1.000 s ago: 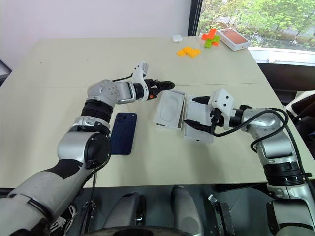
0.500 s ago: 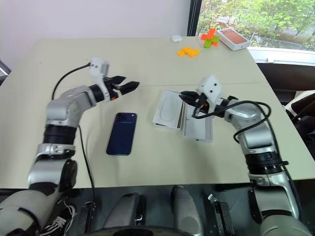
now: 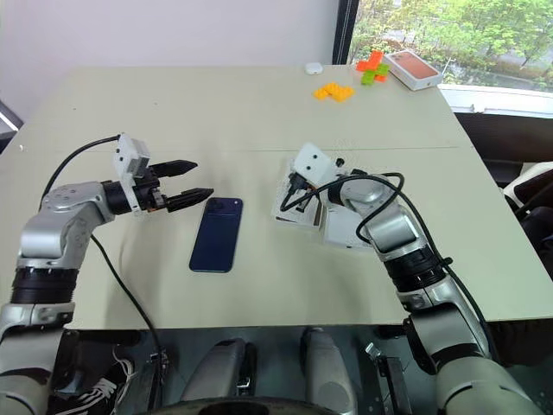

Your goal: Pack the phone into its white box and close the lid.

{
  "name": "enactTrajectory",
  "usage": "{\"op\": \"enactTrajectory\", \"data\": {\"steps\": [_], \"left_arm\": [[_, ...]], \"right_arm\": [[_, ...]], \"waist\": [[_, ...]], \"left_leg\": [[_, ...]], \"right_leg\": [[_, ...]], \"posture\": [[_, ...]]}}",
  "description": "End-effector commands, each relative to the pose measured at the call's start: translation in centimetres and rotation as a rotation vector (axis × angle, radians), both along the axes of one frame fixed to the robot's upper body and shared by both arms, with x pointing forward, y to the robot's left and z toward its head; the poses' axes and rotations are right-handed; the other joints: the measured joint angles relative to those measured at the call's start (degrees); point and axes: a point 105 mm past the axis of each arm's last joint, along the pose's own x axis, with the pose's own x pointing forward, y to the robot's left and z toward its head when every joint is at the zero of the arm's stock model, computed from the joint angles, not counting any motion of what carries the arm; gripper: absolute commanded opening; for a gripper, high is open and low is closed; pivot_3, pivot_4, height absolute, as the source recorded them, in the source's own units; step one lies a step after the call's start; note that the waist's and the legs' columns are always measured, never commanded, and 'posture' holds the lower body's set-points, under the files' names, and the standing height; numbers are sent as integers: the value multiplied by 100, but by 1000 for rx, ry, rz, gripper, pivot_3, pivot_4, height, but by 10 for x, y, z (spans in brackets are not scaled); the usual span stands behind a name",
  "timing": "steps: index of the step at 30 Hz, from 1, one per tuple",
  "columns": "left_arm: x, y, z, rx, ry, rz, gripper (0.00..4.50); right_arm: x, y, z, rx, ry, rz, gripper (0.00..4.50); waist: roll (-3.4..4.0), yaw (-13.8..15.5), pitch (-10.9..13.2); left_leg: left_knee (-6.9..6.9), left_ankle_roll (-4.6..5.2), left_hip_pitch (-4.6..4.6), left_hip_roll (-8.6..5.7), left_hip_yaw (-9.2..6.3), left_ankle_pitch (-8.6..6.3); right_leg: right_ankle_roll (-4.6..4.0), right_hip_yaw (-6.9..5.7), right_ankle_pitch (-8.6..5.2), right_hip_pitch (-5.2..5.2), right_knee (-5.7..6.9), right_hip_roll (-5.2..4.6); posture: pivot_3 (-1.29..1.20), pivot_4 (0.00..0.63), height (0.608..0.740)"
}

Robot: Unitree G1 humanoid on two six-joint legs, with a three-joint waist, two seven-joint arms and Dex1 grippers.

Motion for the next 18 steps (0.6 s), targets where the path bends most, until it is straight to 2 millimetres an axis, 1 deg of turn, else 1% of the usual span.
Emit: {"op": "enactTrajectory", "data": {"steps": [1,3,8,14,16,18], "left_arm": [[-8,1,11,11,-60,-13,4500],[-7,0,9,13,-66,-5,4500],[-11,-4,12,7,-67,-20,4500],[-7,-5,18,4,-84,-3,4500],[-7,-5,19,4,-87,-2,4500],[-6,-5,21,5,-89,0,4500]], "right_arm": [[0,-2,-5,-81,4,13,32],[0,-5,-10,-95,24,3,32],[3,-13,-17,-171,11,-13,32],[12,-26,-21,-260,-30,-56,32],[13,-27,-22,-245,-22,-65,32],[10,-21,-20,-214,-16,-44,32]], "waist": [[0,-2,0],[0,-3,0],[0,-1,0],[-1,-12,0],[-1,-11,0],[-1,-8,-1]], "left_leg": [[0,0,0,1,0,0],[0,0,1,0,0,0],[0,1,1,2,-1,0],[0,1,4,3,1,0],[0,1,4,4,0,0],[0,0,4,4,0,0]], "right_leg": [[0,0,0,0,0,1],[0,0,0,0,0,2],[0,-1,0,0,1,6],[0,0,0,2,0,8],[0,0,0,2,0,9],[0,0,0,3,0,9]], "posture": [[0,150,740],[0,150,740],[0,150,740],[0,150,740],[0,150,740],[0,150,740]]}}
